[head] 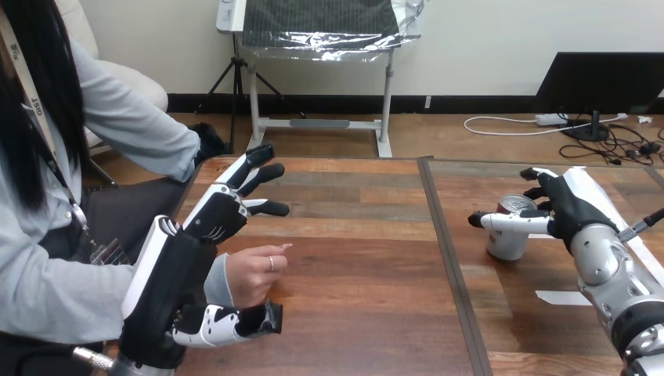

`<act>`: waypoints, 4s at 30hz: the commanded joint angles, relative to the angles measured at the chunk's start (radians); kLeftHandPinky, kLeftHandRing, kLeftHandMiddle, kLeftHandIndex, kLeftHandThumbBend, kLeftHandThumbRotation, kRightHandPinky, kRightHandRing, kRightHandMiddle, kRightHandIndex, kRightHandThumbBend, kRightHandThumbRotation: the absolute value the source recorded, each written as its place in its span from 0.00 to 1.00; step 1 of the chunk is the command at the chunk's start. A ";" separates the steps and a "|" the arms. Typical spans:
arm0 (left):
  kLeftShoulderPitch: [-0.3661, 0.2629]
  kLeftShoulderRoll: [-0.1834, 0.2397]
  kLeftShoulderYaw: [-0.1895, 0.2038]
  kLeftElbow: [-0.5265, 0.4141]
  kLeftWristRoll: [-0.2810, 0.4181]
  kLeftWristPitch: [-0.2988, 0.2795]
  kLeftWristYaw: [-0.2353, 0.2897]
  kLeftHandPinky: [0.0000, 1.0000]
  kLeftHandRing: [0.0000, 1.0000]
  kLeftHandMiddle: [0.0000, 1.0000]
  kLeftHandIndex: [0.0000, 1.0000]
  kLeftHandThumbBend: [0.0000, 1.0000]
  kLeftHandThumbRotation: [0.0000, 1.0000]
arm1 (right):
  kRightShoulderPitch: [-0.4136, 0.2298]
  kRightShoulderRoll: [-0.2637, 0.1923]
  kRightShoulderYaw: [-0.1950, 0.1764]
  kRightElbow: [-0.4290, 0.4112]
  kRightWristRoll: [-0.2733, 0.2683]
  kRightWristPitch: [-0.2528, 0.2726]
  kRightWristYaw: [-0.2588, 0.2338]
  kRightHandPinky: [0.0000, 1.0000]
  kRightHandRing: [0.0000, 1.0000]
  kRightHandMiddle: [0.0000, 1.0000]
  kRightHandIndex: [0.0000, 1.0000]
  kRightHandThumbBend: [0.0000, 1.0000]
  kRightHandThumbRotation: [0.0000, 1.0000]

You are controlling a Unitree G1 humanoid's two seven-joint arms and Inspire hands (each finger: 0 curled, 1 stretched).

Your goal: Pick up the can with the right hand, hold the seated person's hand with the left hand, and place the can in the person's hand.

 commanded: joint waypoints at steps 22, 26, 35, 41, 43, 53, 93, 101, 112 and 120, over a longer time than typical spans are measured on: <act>-0.011 0.015 -0.018 -0.067 -0.028 0.006 0.000 0.69 0.88 0.93 0.90 1.00 0.64 | -0.024 0.028 0.007 -0.002 -0.003 -0.021 0.008 0.55 0.67 0.68 0.90 1.00 0.40; -0.007 0.015 -0.018 -0.071 -0.029 0.006 0.000 0.69 0.88 0.93 0.90 1.00 0.63 | -0.024 0.030 0.004 -0.003 0.001 -0.018 0.015 0.53 0.63 0.63 0.90 1.00 0.40; 0.009 0.018 -0.028 -0.095 -0.058 0.038 -0.017 0.71 0.89 0.94 0.90 1.00 0.62 | -0.022 0.032 0.004 -0.005 0.001 -0.020 0.018 0.45 0.55 0.55 0.90 1.00 0.38; 0.007 0.014 -0.025 -0.090 -0.064 0.028 -0.021 0.71 0.89 0.93 0.90 1.00 0.61 | -0.024 0.037 -0.003 -0.005 0.008 -0.012 0.024 0.41 0.51 0.54 0.89 1.00 0.37; 0.005 0.013 -0.025 -0.087 -0.064 0.024 -0.022 0.71 0.88 0.93 0.90 1.00 0.61 | -0.024 0.037 -0.004 -0.005 0.009 -0.011 0.024 0.44 0.57 0.59 0.89 1.00 0.37; 0.003 0.016 -0.022 -0.088 -0.059 0.028 -0.026 0.71 0.89 0.93 0.90 1.00 0.62 | -0.023 0.040 -0.004 -0.005 0.006 -0.014 0.014 0.53 0.64 0.63 0.87 1.00 0.35; -0.005 0.019 -0.017 -0.083 -0.062 0.017 -0.027 0.71 0.89 0.93 0.90 1.00 0.64 | -0.022 0.042 -0.030 -0.019 0.037 -0.028 0.006 0.66 0.74 0.77 0.79 0.96 0.22; -0.008 0.023 -0.017 -0.083 -0.062 0.021 -0.030 0.71 0.89 0.94 0.90 1.00 0.64 | -0.016 0.045 -0.033 -0.027 0.045 -0.036 0.010 0.67 0.75 0.79 0.83 0.94 0.29; -0.012 0.019 -0.015 -0.077 -0.057 0.018 -0.025 0.70 0.89 0.94 0.90 1.00 0.63 | 0.006 0.044 -0.043 -0.025 0.070 -0.061 0.005 0.70 0.77 0.81 0.87 0.96 0.36; -0.006 0.021 -0.020 -0.089 -0.068 0.036 -0.030 0.70 0.89 0.94 0.90 1.00 0.62 | 0.023 0.046 -0.058 -0.029 0.087 -0.081 0.002 0.70 0.78 0.83 0.89 0.99 0.43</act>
